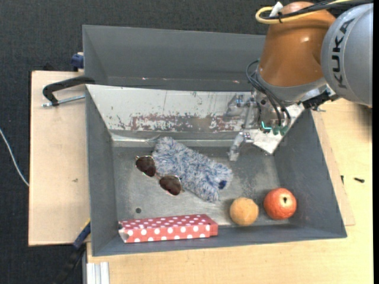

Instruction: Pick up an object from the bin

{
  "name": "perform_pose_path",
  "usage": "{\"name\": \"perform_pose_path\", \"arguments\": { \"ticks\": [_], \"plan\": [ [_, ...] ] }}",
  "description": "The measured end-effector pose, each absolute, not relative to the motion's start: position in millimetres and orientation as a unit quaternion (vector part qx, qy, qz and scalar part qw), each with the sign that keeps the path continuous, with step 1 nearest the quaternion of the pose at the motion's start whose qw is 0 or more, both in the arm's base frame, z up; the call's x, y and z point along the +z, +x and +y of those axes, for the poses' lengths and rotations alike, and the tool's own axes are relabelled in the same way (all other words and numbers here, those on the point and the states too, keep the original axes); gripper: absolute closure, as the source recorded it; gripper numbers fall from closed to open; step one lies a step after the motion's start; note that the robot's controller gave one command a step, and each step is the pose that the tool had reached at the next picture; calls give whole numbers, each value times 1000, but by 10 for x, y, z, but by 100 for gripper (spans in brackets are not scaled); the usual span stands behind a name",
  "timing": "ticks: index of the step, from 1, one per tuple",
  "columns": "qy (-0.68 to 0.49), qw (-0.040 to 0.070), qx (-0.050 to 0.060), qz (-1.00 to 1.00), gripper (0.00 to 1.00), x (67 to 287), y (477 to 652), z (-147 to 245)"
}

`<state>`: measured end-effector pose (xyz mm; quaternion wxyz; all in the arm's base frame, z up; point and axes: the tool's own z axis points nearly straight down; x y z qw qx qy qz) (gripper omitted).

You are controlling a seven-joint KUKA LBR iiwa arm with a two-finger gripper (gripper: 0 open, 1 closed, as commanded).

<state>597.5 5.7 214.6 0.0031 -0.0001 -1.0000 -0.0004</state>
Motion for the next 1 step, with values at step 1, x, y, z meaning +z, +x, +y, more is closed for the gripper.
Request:
{"name": "perform_pose_path", "arguments": {
  "ticks": [1],
  "plan": [
    [0, -1, 0, -1000, 0, 2197, 5989, 57]
  ]
}}
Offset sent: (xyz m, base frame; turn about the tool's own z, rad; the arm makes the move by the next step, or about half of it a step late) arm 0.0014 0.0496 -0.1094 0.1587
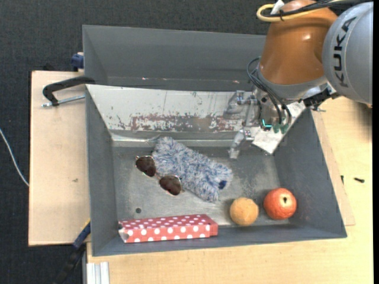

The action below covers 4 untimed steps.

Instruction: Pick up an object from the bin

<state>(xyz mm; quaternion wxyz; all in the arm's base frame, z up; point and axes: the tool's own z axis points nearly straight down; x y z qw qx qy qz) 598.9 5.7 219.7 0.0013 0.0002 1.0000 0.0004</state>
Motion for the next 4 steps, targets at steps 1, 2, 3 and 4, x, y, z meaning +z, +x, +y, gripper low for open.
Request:
{"name": "perform_pose_path", "arguments": {
  "ticks": [1, 2, 3, 4],
  "plan": [
    [29, -1, 0, 1000, 0, 1515, 5778, 578],
    [-22, -2, 2, 1000, 0, 1342, 5474, 1016],
    [30, 7, 2, 1000, 100, 767, 5727, 909],
    [30, 7, 2, 1000, 100, 768, 5727, 909]
  ]
}}
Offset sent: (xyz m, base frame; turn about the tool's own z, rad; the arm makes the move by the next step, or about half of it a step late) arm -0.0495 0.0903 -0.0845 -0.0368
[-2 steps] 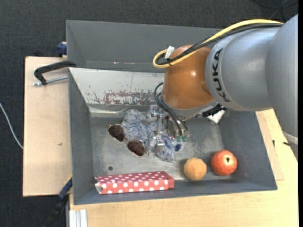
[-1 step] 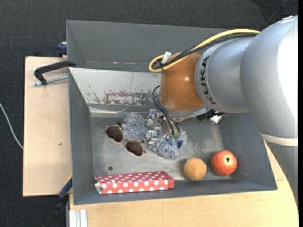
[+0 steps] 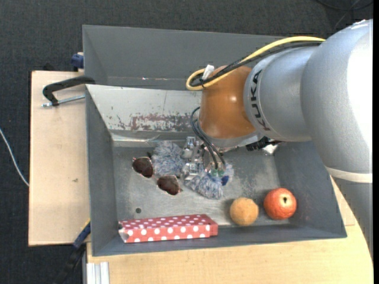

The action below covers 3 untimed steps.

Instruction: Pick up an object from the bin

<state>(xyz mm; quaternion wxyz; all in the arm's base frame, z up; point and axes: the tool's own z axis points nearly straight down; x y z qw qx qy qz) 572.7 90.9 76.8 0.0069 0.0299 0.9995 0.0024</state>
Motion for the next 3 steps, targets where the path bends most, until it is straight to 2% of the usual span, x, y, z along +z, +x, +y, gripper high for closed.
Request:
{"name": "perform_pose_path", "arguments": {
  "ticks": [1, 2, 3],
  "plan": [
    [29, 0, 1, 1000, 100, 1186, 5732, 899],
    [30, 1, 1, 1000, 100, 1860, 5739, 756],
    [31, 3, 1, 1000, 100, 1987, 5752, 736]
  ]
}}
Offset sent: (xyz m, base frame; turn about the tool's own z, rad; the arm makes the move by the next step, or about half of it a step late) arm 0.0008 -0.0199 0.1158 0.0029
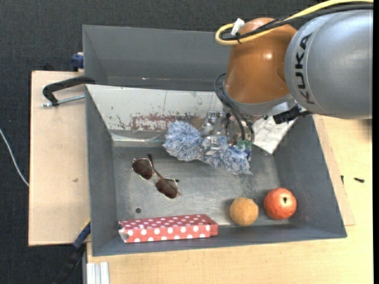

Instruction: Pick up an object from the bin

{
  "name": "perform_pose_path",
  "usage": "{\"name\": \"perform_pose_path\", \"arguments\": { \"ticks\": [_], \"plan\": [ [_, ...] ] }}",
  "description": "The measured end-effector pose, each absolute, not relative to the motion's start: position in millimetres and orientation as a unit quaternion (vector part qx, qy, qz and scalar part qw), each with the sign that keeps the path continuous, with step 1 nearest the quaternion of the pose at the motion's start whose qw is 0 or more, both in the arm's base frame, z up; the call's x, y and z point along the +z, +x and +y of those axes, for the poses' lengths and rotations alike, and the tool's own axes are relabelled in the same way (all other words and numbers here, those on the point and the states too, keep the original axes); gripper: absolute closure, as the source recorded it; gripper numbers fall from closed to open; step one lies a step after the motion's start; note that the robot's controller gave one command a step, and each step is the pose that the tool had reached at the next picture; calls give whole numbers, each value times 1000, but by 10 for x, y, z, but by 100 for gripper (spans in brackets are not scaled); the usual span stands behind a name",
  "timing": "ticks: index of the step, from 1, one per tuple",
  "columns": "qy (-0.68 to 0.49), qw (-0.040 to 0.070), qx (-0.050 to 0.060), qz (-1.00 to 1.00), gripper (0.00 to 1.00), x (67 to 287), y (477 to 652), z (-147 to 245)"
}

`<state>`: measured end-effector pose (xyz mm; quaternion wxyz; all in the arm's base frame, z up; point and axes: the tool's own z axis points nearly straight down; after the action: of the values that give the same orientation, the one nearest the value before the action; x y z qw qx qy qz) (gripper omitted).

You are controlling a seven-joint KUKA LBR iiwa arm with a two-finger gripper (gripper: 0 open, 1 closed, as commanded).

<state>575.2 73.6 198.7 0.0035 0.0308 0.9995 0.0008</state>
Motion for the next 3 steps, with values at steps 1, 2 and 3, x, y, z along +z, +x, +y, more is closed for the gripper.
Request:
{"name": "perform_pose_path", "arguments": {
  "ticks": [1, 2, 3],
  "plan": [
    [13, 3, 0, 1000, 100, 2576, 5668, 554],
    [-230, 2, 0, 973, 100, 787, 5983, 923],
    [-230, 2, 0, 973, 100, 787, 5983, 923]
  ]
}}
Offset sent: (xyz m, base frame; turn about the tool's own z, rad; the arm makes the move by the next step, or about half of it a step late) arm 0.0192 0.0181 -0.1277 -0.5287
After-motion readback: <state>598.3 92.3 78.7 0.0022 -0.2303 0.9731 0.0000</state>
